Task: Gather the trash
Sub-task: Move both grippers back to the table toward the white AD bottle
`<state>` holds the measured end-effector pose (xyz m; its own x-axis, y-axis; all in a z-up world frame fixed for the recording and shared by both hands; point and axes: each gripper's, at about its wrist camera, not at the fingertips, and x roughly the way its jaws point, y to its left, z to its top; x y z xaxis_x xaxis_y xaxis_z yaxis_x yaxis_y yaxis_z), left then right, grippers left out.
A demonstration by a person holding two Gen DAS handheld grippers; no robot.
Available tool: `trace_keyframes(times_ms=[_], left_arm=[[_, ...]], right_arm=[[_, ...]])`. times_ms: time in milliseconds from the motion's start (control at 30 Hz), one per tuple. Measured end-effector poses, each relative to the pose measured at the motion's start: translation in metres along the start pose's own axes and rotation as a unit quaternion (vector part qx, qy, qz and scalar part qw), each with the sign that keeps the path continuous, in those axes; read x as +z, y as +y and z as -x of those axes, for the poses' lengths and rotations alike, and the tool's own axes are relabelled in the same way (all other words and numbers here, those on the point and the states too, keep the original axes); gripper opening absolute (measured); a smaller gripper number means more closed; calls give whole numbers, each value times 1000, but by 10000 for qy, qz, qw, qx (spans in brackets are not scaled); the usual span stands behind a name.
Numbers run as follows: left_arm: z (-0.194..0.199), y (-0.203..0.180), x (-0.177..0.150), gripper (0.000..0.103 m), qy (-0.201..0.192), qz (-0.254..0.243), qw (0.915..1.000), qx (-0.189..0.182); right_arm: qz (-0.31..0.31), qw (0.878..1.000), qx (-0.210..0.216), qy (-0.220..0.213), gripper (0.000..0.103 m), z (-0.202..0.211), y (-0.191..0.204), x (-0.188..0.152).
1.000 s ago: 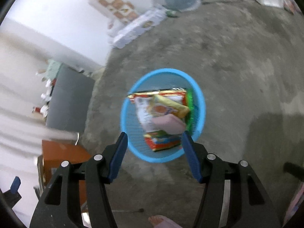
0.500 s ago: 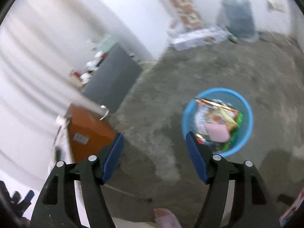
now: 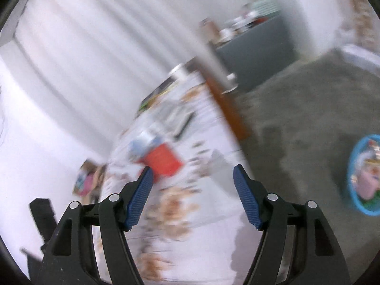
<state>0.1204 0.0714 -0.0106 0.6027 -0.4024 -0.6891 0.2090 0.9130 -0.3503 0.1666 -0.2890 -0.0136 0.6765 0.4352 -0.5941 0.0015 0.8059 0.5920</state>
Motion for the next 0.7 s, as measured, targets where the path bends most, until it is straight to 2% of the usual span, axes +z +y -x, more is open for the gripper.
trace_keyframes(times_ms=[67, 167, 267, 333, 467, 700], left_arm=[[3, 13, -2, 98, -42, 135, 9999, 86], [5, 30, -4, 98, -70, 357, 9992, 155], [7, 46, -5, 98, -74, 592, 9980, 198], [9, 57, -7, 98, -99, 760, 9969, 201], [12, 71, -9, 98, -159, 916, 9954, 218], [14, 83, -7, 98, -217, 1020, 9944, 185]], right_arm=[[179, 9993, 223, 256, 67, -21, 22, 4], [296, 9935, 648, 886, 67, -62, 51, 11], [298, 9869, 775, 1386, 67, -99, 81, 13], [376, 9835, 886, 1534, 67, -118, 95, 17], [593, 9779, 882, 1802, 67, -149, 119, 24], [768, 9690, 404, 2315, 67, -195, 134, 21]])
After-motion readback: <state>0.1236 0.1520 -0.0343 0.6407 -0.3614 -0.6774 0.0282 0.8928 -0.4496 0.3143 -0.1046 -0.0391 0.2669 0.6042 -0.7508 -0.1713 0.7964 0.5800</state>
